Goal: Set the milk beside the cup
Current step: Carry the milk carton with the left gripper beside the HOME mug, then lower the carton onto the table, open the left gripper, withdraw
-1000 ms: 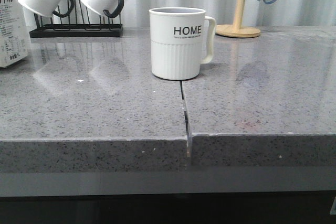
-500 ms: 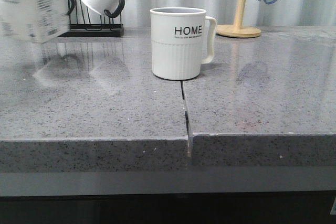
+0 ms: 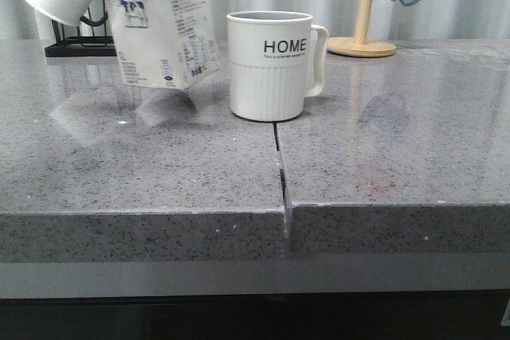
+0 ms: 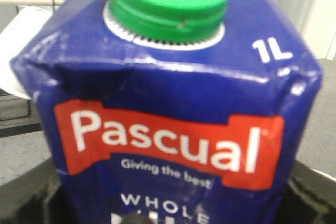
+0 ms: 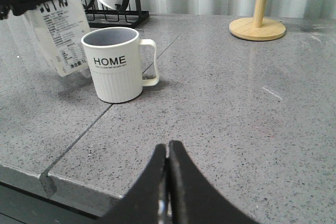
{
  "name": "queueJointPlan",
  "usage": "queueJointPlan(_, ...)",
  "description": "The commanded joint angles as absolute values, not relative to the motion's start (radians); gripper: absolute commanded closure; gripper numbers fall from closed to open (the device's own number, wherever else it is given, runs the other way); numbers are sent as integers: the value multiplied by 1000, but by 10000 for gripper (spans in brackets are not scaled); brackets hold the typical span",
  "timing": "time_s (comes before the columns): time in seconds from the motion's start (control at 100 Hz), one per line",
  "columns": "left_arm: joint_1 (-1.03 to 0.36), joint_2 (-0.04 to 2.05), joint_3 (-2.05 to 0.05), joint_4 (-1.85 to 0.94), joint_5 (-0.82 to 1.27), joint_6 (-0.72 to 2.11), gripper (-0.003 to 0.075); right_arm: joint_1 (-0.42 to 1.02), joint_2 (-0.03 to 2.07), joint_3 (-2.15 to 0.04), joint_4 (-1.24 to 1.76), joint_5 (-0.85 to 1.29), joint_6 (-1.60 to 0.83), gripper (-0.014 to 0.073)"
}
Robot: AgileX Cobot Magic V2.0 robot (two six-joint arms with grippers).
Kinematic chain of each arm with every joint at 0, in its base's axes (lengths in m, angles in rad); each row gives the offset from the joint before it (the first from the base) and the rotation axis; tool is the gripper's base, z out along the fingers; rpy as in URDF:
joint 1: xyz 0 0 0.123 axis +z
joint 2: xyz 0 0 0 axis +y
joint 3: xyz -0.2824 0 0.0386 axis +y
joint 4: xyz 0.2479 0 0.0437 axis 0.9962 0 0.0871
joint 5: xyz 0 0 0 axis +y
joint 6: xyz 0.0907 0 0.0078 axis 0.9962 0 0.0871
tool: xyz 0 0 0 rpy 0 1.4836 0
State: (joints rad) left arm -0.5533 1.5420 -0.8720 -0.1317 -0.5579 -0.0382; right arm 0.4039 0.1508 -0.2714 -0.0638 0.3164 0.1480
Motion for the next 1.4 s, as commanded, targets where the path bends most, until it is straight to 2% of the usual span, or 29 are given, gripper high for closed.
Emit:
queueJointPlan(0.0,-568,1531,-912,-143,-666,-36,677,402,160,-297,-64,244,147,661)
queueJointPlan(0.25,-568,1571,-912,-135,-664,-36,674,402,160,-297,-64,244,147,661)
queueJointPlan(0.34,-568,1575,-912,-115,-662,-36,629,402,160,-297,-64,244,147,661)
queueJointPlan(0.39,-568,1575,-912,-102,-659,-36,559,402,160,-297,-64,244,147,661)
queueJointPlan(0.44,-568,1575,-912,-102,-658,-36,456,402,160,-297,-64,244,147,661)
queueJointPlan(0.49,-568,1575,-912,-100,-658,-36,316,402,160,-297,-64,244,147,661)
queueJointPlan(0.58,-568,1575,-912,-100,-658,-36,113,402,160,-297,-64,244,147,661)
queueJointPlan(0.63,-568,1575,-912,-100,-658,-36,42,402,160,-297,-64,244,147,661)
queueJointPlan(0.67,-568,1575,-912,-100,-655,-36,15,402,160,-297,-64,244,147,661)
queueJointPlan(0.9,-568,1528,-912,-78,-555,-36,31,402,160,-297,-64,244,147,661)
queueJointPlan(1.16,-568,1366,-874,-20,-407,-36,38,402,160,-297,-64,244,147,661)
queueJointPlan(1.28,-568,1246,-804,-18,-369,-36,122,402,160,-297,-64,244,147,661)
queueJointPlan(1.39,-552,1116,-740,-9,-294,-36,302,402,160,-297,-64,244,147,661)
